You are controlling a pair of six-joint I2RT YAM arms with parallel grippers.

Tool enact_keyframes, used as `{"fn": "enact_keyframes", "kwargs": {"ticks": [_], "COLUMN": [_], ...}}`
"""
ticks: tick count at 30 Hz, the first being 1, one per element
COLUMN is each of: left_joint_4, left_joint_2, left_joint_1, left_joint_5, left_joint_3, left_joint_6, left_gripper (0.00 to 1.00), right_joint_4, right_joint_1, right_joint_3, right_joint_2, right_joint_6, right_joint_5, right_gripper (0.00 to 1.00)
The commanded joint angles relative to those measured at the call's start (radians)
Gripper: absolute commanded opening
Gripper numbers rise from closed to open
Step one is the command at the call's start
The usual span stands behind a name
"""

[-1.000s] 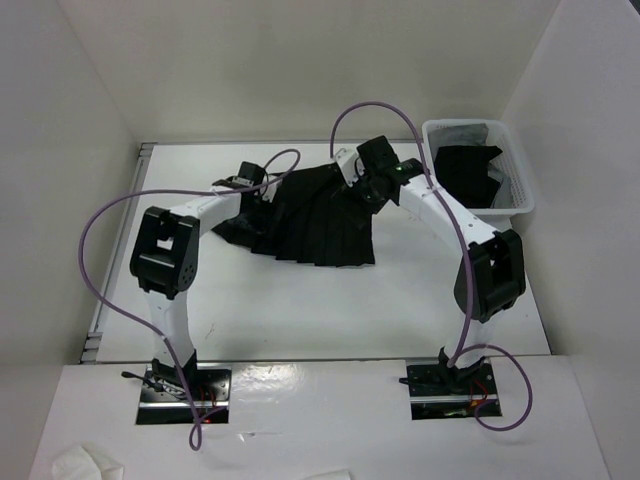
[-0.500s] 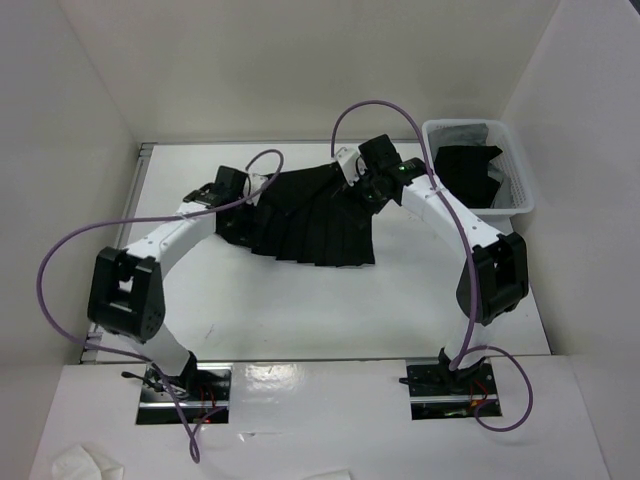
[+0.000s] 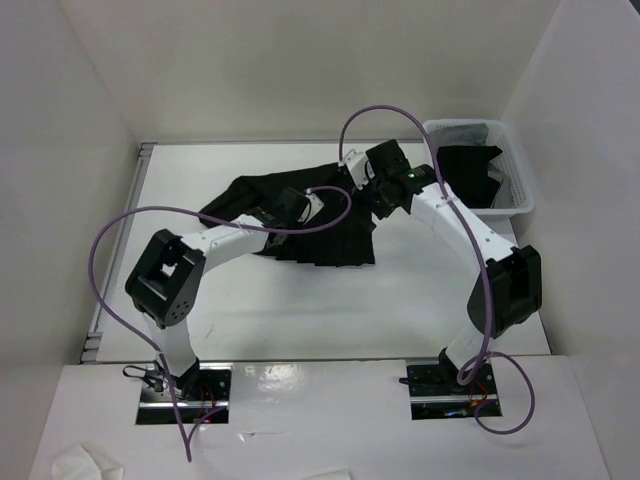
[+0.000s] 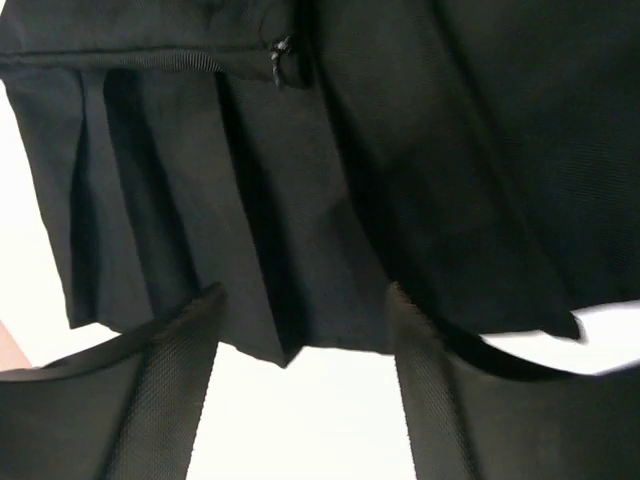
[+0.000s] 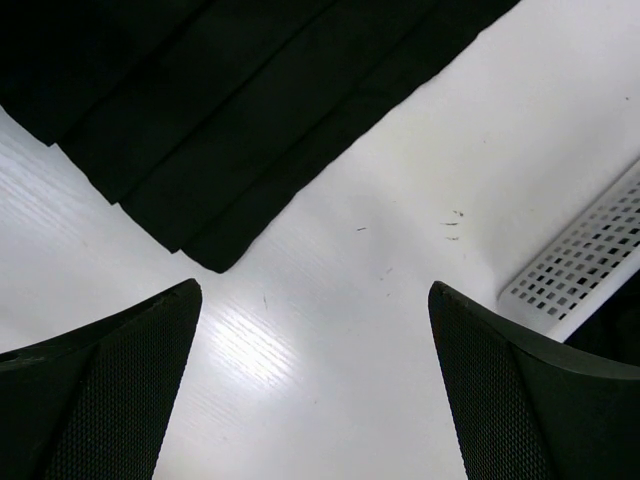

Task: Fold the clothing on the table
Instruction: Flatten the skirt out

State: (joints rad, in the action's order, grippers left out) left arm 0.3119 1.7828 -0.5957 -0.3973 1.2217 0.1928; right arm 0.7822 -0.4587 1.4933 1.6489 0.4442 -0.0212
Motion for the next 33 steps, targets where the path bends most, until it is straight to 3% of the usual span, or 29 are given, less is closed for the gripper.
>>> {"fn": "enact_keyframes", "kwargs": {"ticks": [1, 9, 22, 33], "left_joint_4": [-0.094, -0.168, -0.250, -0.293], "left_joint_2": [0.039, 0.105, 0.220, 0.280], "left_joint_1": [0.013, 0.013, 0.013, 0.013], "left_joint_5": [-0.132, -0.187, -0.157, -0.117], "left_joint_3": [0.009, 0.067, 0.119, 0.183], "left_joint_6": [0.088, 0.174, 0.212, 0.244], "left_gripper": [0.69, 0.68, 0.68, 0.64], "right_joint_4": [-0.020, -0.031, -0.040, -0.051], "right_joint_1": [0.006, 0.051, 0.086, 0.554], "right_joint_3": [-0.016, -0.045, -0.044, 0.019], "right_joint_2": [-0.067, -0.086, -0.086, -0.168], "right_joint_6": [0.010, 0.010, 0.010, -0.062], "right_joint_5": [-0.036, 0.001, 0.001, 0.377], "right_gripper": [0.98, 0.98, 0.98, 0.98]}}
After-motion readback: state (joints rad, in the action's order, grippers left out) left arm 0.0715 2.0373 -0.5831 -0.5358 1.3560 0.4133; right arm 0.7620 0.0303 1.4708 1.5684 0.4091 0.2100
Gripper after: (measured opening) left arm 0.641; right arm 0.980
